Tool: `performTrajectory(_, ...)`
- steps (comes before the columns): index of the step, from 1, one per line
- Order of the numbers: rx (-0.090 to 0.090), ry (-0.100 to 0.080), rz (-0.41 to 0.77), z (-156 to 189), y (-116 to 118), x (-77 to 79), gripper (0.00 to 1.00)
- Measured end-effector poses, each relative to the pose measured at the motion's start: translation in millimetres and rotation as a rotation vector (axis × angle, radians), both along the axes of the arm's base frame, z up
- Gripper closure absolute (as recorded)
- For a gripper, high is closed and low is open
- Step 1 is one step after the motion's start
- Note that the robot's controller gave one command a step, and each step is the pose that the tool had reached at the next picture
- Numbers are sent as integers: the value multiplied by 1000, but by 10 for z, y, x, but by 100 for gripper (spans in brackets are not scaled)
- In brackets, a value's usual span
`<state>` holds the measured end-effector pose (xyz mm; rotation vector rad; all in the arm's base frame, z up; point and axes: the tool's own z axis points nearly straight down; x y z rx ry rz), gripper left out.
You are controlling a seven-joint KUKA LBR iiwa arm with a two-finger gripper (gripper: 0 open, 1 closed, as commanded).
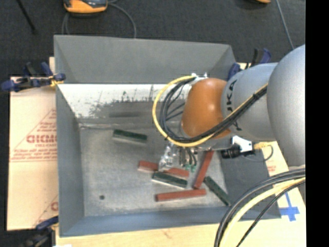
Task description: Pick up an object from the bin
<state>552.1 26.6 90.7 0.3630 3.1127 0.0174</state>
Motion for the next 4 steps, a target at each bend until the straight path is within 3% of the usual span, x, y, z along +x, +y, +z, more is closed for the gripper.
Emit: performTrajectory(4, -8, 3, 1, 229, -17, -15, 100)
